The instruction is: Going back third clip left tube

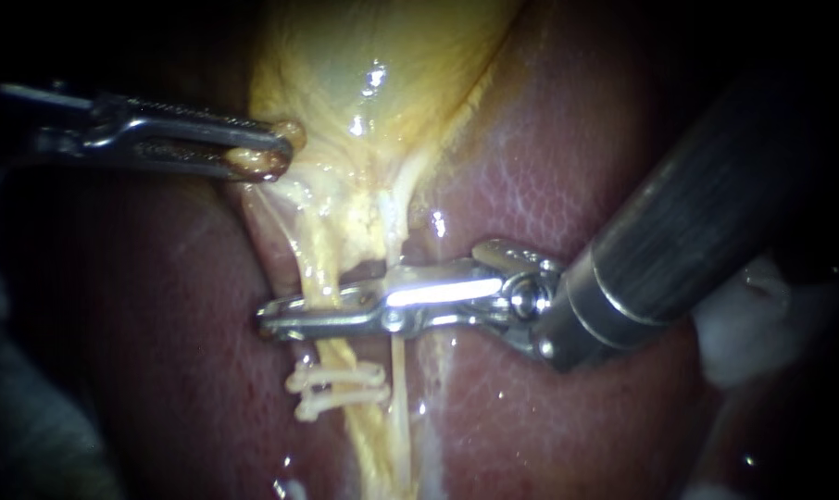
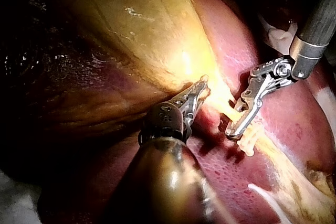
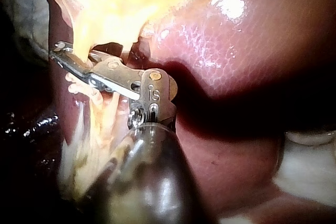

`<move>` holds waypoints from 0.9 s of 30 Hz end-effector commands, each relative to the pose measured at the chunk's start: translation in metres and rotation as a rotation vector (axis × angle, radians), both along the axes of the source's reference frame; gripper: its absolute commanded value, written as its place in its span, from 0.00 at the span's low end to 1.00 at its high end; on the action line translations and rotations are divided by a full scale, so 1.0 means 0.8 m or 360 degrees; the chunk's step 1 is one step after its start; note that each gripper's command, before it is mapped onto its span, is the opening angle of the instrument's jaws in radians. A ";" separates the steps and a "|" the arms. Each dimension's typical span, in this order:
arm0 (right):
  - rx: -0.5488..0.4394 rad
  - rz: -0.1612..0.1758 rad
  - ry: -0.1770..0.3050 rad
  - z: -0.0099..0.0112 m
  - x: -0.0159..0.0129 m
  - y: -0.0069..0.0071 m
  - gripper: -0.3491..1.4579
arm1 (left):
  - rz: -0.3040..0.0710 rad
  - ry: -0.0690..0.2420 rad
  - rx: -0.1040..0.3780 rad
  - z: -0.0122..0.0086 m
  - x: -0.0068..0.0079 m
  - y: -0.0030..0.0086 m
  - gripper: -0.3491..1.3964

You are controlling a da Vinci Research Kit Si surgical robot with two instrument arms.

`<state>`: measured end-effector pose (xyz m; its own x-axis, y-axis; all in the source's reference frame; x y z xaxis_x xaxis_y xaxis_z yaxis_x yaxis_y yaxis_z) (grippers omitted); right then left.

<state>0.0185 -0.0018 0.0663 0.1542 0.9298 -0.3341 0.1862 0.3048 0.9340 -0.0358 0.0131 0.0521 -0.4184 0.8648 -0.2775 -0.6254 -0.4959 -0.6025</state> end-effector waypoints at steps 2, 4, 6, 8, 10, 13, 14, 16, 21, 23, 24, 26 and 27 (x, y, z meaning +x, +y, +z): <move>-0.0067 0.0033 -0.0005 0.0001 0.0003 -0.0001 0.21 | -0.0001 0.0001 -0.0001 0.0000 0.0000 0.0000 0.00; -0.0098 0.0064 -0.0025 0.0002 0.0009 0.0001 0.39 | -0.0001 0.0001 -0.0001 0.0000 0.0000 0.0000 0.00; -0.0159 0.0063 -0.0081 0.0003 0.0013 0.0002 0.44 | 0.0000 0.0000 -0.0001 0.0000 0.0000 0.0000 0.00; -0.0237 0.0062 -0.0164 0.0005 0.0015 0.0003 0.45 | 0.0000 0.0000 -0.0001 0.0000 0.0001 0.0000 0.00; -0.0297 0.0067 -0.0259 0.0007 0.0014 0.0003 0.47 | 0.0000 0.0000 -0.0001 0.0000 0.0001 0.0000 0.00; -0.0402 0.0068 -0.0324 0.0011 0.0005 0.0004 0.47 | 0.0000 0.0000 -0.0001 0.0000 0.0001 0.0000 0.00; -0.0420 0.0067 -0.0327 0.0011 0.0000 0.0004 0.47 | 0.0000 0.0000 -0.0001 0.0000 0.0001 0.0000 0.00; -0.0503 0.0058 -0.0331 0.0010 -0.0012 0.0002 0.47 | 0.0000 0.0000 -0.0001 0.0000 0.0001 -0.0001 0.00; -0.0872 -0.0021 -0.0300 -0.0012 -0.0049 -0.0013 0.47 | 0.0001 0.0000 -0.0001 0.0001 0.0002 0.0000 0.00; -0.1036 -0.0059 -0.0301 -0.0028 -0.0070 -0.0016 0.47 | 0.0001 0.0000 -0.0001 0.0001 0.0002 0.0000 0.00; -0.1093 -0.0071 -0.0308 -0.0036 -0.0079 -0.0016 0.47 | 0.0001 0.0000 -0.0001 0.0001 0.0003 0.0000 0.00; -0.1201 -0.0088 -0.0308 -0.0055 -0.0102 -0.0014 0.47 | 0.0001 0.0000 -0.0001 0.0002 0.0003 0.0000 0.00; -0.1232 -0.0093 -0.0313 -0.0063 -0.0111 -0.0012 0.47 | 0.0001 0.0000 -0.0001 0.0002 0.0003 0.0000 0.00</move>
